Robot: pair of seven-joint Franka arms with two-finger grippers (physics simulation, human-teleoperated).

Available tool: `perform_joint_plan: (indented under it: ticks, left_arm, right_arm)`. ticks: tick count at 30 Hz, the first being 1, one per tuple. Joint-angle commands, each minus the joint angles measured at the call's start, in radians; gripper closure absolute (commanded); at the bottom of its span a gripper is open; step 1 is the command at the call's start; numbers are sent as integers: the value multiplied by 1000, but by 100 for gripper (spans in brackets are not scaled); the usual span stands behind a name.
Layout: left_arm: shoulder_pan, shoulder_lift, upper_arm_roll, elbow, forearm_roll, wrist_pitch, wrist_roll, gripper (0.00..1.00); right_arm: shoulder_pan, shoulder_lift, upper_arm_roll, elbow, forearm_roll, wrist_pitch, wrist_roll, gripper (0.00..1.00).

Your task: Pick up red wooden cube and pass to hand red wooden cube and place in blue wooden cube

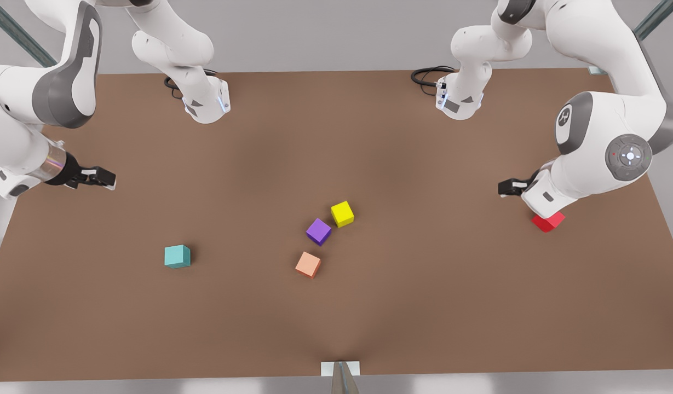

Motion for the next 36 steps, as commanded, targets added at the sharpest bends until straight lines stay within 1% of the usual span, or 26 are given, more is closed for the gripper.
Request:
perform_joint_plan:
  ticks: [1,4,5,7,8,9,10,13,16,17,22,24,26,30,36]
  left_arm:
    - [0,-1,-1,0,-5,28,-30,0]
    - [5,-1,2,-8,-5,28,-30,0]
    - [6,13,42,-37,-5,46,-30,0]
    - [43,58,133,-129,-5,209,-30,0]
    - [63,90,163,-137,-8,266,-32,0]
    - [72,113,214,-150,-57,331,-32,0]
    - [84,131,272,-245,-92,479,-29,0]
    - [121,183,340,-279,-169,511,36,0]
    - [181,239,367,-295,-169,556,96,0]
    - [183,242,383,-337,-168,597,94,0]
    - [186,242,395,-419,-172,629,-32,0]
    - [189,243,401,-486,-174,663,-29,0]
    - [186,256,401,-492,-215,675,-32,0]
    - [199,282,401,-532,-217,723,-53,0]
    - [209,305,406,-534,-217,757,-73,0]
  right_arm:
    - [1,0,0,0,2,21,0,0]
    - [-1,2,-2,0,15,27,-3,0]
    - [-1,8,-2,0,13,28,-2,0]
    - [-1,8,-2,0,13,28,-3,0]
    - [-1,8,-2,0,13,28,-3,0]
    - [-1,10,-2,0,13,28,-3,0]
    - [-1,10,-2,0,9,33,-8,0]
    - [-9,20,-3,-9,21,59,-14,0]
    - [-5,11,-2,-3,30,39,3,0]
    - [-4,19,0,-3,30,42,3,0]
    - [-2,31,-3,-1,19,58,3,0]
    - [-2,34,-3,-1,19,58,3,0]
    - [-2,34,-3,-1,21,58,3,0]
    - [-4,37,-2,-4,27,55,3,0]
    - [-7,39,-3,-9,32,50,3,0]
